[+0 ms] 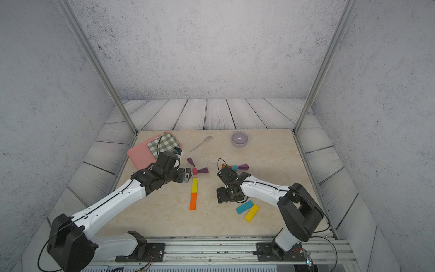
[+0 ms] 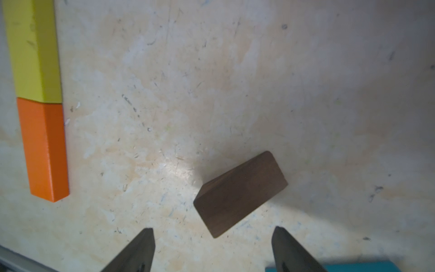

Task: Assemble a small pinwheel with building blocks
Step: Adjust the building block at the center of the board.

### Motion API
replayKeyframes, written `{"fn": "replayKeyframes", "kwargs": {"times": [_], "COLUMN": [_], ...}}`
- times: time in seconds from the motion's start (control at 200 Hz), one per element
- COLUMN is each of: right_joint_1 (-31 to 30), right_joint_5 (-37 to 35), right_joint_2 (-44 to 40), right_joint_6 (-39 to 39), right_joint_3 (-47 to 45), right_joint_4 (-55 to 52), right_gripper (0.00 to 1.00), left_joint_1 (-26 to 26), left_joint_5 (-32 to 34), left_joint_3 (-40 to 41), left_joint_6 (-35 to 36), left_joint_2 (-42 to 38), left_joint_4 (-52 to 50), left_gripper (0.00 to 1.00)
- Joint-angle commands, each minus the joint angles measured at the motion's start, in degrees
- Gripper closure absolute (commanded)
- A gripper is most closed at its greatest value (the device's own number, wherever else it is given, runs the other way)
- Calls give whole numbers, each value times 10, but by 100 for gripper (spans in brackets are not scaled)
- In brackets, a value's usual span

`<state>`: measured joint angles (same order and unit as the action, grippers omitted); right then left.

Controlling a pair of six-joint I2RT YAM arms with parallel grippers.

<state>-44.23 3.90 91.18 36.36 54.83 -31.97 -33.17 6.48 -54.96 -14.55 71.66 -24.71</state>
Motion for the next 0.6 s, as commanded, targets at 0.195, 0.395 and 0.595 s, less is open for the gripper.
{"fn": "replayKeyframes", "kwargs": {"times": [0.195,0.395,0.595], "right_joint_1": [-1,-1,-2], "right_joint_5": [-29,-3,54], "right_joint_2": [57,83,114], "right_joint_6": [26,-10,-69], "right_joint_3": [15,32,68], "right_joint_4": [-1,24,57], "right_gripper": [19,23,25], "left_joint_1": [2,2,2], "left_joint_5": [10,13,16], "left_joint_3": [10,9,10], "left_joint_6": [0,2,4], "left_joint_2": [5,7,5], "left_joint_4": [-7,-12,-13], "left_gripper": [4,4,4]}}
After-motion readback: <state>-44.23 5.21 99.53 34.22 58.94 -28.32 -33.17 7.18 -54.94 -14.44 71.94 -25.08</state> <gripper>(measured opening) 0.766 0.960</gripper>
